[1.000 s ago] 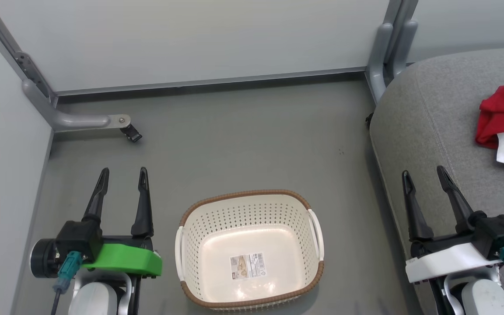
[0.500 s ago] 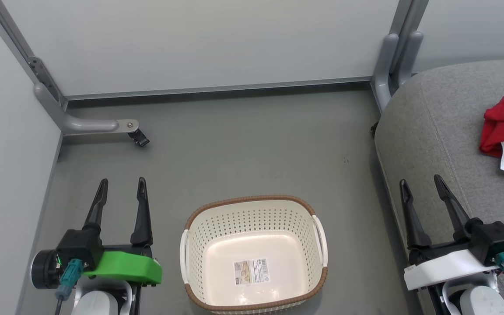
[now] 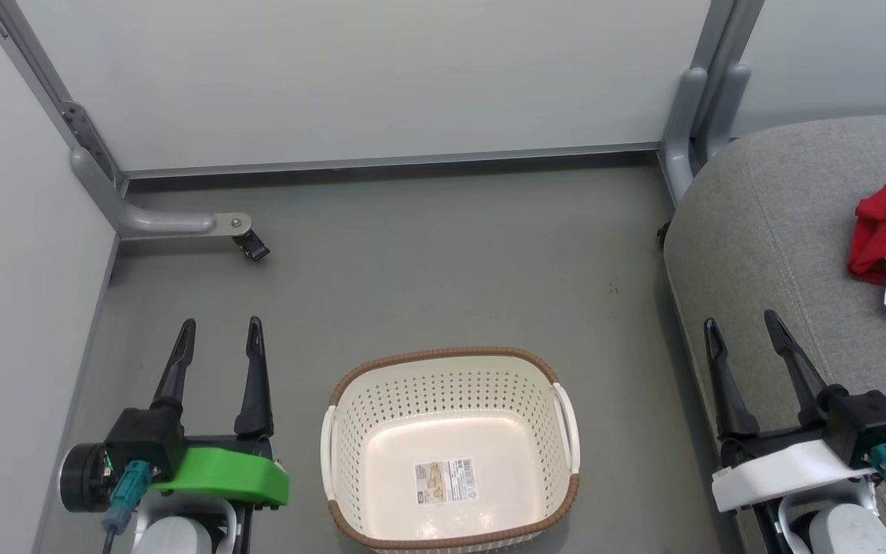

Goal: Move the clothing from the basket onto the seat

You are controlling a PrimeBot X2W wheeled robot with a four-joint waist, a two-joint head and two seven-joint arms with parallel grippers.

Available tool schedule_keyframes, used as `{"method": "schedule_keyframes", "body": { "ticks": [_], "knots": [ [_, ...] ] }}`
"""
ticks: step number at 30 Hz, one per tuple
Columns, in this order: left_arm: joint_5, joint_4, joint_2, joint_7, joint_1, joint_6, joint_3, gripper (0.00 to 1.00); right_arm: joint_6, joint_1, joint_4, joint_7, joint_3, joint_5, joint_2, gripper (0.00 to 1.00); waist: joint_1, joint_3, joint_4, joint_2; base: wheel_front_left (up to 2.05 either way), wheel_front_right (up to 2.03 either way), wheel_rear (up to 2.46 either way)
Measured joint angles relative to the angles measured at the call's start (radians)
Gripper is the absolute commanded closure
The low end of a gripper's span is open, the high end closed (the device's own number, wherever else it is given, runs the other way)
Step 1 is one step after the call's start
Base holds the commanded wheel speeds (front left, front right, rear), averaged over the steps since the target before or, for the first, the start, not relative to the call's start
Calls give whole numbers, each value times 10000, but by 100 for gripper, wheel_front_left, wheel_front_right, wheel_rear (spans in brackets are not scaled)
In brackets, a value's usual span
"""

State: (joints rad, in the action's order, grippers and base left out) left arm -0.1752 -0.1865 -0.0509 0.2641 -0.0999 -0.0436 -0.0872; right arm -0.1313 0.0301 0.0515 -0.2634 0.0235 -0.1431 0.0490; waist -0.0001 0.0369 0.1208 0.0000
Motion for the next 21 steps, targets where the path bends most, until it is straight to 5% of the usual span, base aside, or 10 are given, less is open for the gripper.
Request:
{"method": "schedule_keyframes", "body": {
  "ticks": [21],
  "knots": [
    [-4,71,2,0,234,102,-92,0,0,10,98,0,134,56,0,0,0,-89,98,0,0,0,0]
  ]
}}
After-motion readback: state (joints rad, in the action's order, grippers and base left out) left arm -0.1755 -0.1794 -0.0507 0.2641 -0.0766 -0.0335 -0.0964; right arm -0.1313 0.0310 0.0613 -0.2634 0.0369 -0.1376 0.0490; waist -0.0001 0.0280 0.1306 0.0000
